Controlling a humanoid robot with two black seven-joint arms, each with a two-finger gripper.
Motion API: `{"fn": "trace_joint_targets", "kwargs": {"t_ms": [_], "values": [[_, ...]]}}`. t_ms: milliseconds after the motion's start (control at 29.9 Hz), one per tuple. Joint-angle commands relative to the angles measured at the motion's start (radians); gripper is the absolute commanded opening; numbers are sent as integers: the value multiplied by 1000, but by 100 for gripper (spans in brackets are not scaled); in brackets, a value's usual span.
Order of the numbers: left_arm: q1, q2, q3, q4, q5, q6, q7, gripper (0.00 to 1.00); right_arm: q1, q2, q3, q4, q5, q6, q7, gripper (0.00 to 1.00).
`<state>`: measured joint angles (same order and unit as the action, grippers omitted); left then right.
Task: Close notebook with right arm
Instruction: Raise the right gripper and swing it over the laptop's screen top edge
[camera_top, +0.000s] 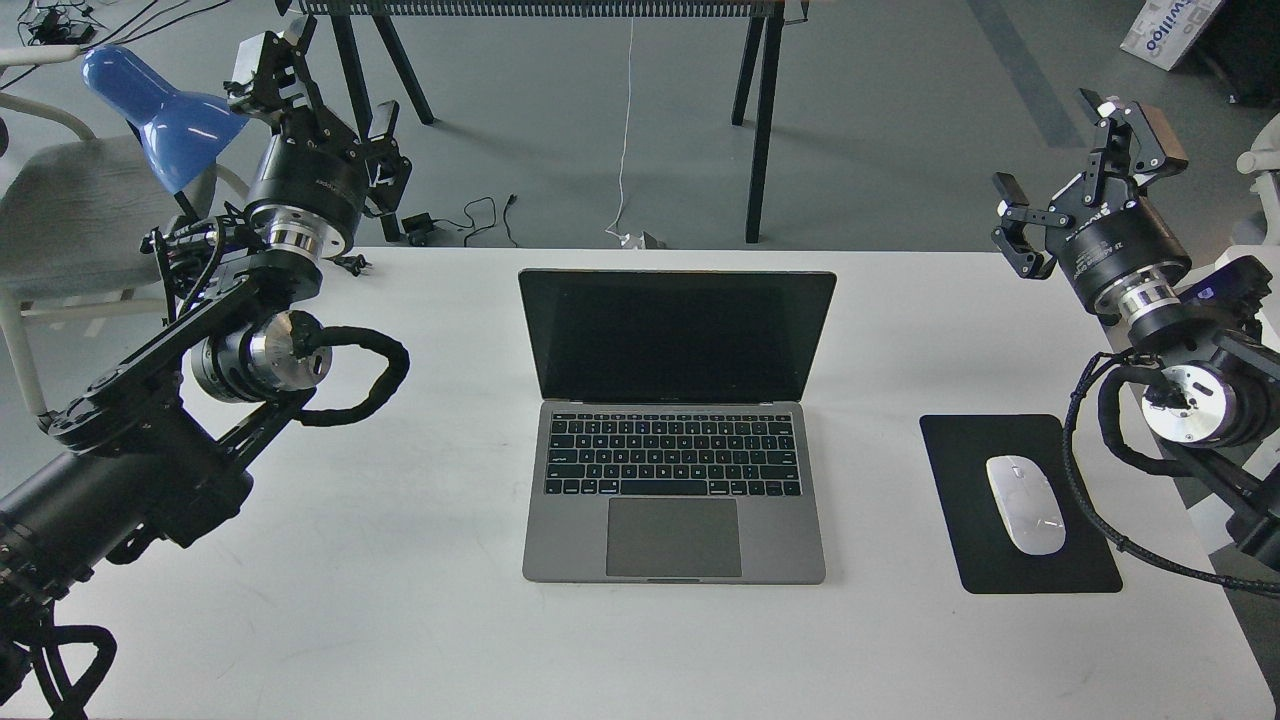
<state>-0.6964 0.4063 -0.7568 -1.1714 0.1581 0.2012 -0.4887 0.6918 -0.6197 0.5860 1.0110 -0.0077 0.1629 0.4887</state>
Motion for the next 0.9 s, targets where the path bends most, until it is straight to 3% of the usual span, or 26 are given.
{"fn": "trace_joint_targets", "kwargs": {"t_ms": [0,301,603,703,870], "values": [[2,-1,-1,-1,0,7,0,100,0,0,0,0,0,0,0,100],[8,-1,8,1,4,-20,0,100,17,8,-6,-2,-15,1,0,100],[8,-1,8,3,3,-34,0,100,139,43,-40,0,-267,-14,-5,100],[8,-1,7,3,3,-34,0,100,236,46,-159,-3,-345,-13,-32,100],[8,-3,7,3,3,-34,0,100,423,44,-475,-25,-367,-13,-33,100]]}}
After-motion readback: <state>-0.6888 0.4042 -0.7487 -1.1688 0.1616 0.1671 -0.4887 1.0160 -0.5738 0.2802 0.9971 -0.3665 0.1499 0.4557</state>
